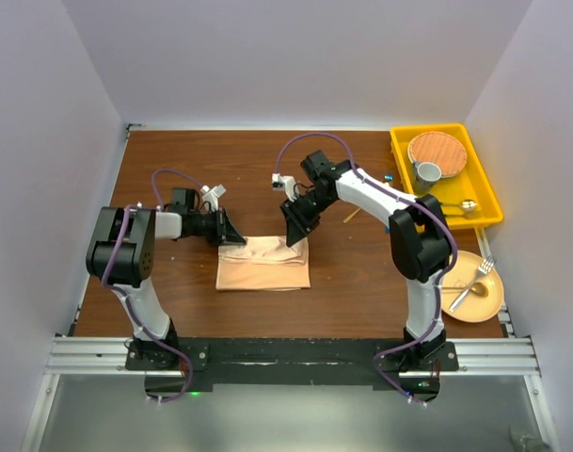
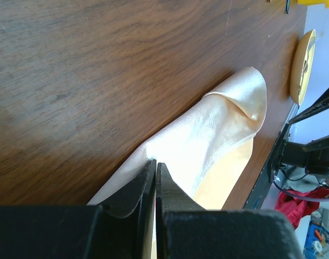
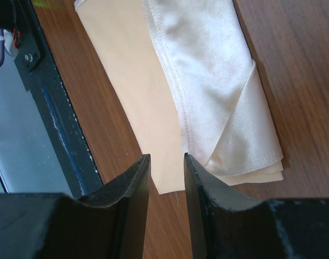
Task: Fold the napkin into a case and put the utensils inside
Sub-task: Fold the lower triangle-folded napkin into the folded napkin.
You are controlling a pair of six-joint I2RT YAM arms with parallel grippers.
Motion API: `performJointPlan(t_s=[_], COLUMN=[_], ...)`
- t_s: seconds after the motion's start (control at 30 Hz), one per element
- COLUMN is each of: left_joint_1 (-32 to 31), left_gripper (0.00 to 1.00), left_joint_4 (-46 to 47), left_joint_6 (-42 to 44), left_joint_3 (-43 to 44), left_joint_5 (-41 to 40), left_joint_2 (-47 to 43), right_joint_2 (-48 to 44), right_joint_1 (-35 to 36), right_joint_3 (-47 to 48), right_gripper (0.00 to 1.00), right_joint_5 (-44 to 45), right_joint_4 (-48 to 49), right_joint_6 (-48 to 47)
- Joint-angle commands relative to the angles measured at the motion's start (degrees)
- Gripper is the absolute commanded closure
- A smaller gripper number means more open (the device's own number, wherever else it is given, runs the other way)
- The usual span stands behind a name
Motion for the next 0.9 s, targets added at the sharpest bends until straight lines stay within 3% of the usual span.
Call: performJointPlan(t_s=[0.0, 0.23, 0.33, 0.47, 0.63, 0.7, 0.87], left_joint_1=[0.1, 0.1, 0.1, -1.3, -11.6, -16.9, -27.1], left_gripper=[0.90, 0.85, 0.80, 0.68, 0.57, 0.53, 0.50], left_joint_4=[-2.2, -2.9, -4.7, -7.1, -4.4, 0.7, 6.4], left_joint_6=[3.3, 7.6, 13.2, 26.8, 40.7, 44.0, 50.5], left_joint_3=[-1.9, -2.9, -2.9, -3.6, -8.3, -9.9, -11.1], left_joint_5=[-4.3, -1.2, 0.2, -1.1, -8.3, -12.1, -18.5], left_joint_2=[-1.1, -6.6, -10.2, -16.9, -27.8, -29.9, -28.8], right_joint_2=[0.0, 2.7, 3.9, 4.6, 3.9, 3.1, 1.4], right_joint_1=[0.5, 0.7, 0.8, 0.8, 0.7, 0.8, 0.7], right_joint_3=[-0.7, -5.5, -6.4, -6.7, -6.8, -7.0, -7.6], right_gripper=[0.65, 0.67, 0.68, 0.69, 0.73, 0.77, 0.79], right_joint_5=[2.2, 7.4, 9.5, 9.2, 6.2, 5.8, 4.7], right_joint_4=[2.1, 4.7, 5.5, 6.8, 8.5, 8.9, 8.9], right_joint_6=[3.2, 3.7, 3.5, 4.7, 7.8, 8.3, 10.0])
